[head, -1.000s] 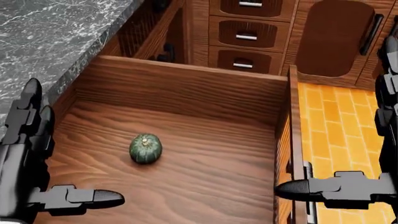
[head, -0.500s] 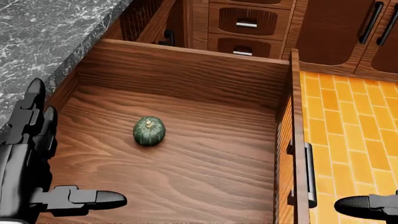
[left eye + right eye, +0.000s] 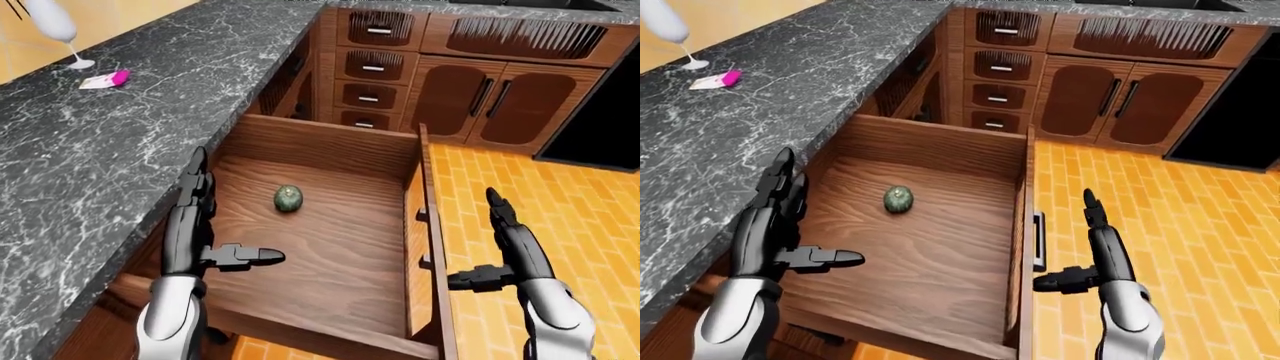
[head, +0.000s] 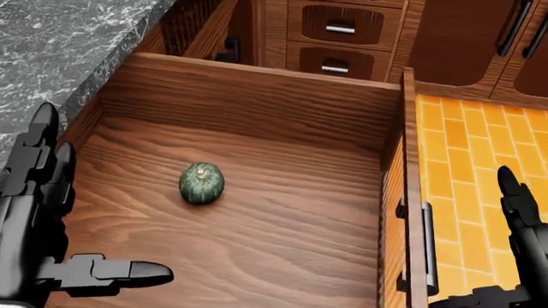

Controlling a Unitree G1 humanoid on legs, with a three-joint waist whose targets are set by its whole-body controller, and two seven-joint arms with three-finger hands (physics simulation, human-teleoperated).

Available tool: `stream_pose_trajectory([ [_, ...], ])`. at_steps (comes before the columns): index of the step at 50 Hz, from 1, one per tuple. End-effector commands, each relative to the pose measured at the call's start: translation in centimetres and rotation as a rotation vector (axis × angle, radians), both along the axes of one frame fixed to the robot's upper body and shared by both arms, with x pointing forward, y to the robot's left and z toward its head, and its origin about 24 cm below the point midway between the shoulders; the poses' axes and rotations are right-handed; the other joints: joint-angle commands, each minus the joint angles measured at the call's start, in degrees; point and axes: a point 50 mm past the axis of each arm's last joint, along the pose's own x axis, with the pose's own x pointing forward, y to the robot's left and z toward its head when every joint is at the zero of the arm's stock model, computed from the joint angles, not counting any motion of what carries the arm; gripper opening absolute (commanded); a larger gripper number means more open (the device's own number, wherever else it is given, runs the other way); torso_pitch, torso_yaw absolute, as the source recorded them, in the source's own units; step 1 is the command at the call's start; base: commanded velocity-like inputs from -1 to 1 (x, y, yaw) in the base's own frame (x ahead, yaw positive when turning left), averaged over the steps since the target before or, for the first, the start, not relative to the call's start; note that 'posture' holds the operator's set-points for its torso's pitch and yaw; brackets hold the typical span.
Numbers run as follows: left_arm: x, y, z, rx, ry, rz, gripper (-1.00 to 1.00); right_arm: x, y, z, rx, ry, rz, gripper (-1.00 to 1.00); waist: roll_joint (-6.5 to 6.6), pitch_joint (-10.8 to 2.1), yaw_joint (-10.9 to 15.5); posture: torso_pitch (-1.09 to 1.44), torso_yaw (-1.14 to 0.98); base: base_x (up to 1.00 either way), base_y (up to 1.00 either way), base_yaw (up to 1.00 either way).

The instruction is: Close the right drawer.

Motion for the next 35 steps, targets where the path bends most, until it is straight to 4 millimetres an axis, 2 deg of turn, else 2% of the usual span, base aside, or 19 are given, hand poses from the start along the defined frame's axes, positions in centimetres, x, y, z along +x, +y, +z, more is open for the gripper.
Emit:
stream_pose_trajectory([
  [1,-0.2,-0.2,1.5,0.012,-0.085,-0.011,1.0,0.8,0.8,0.8,-0.029,-0.068,0.041,1.0,-0.11,-0.82,0.19,0.0,0.0,0.0,0.0,0.0],
  [16,-0.3,-0.1,1.5,0.013,-0.087,-0.005,1.0,2.7,3.2,-2.6,0.039,-0.031,0.127,1.0,-0.36,-0.88,-0.11,0.0,0.0,0.0,0.0,0.0],
  [35,-0.2,-0.1,1.4,0.011,-0.083,-0.001,1.0,4.5,5.8,-4.1,0.051,-0.005,0.221,1.0,-0.33,-0.79,-0.16,0.0,0.0,0.0,0.0,0.0],
])
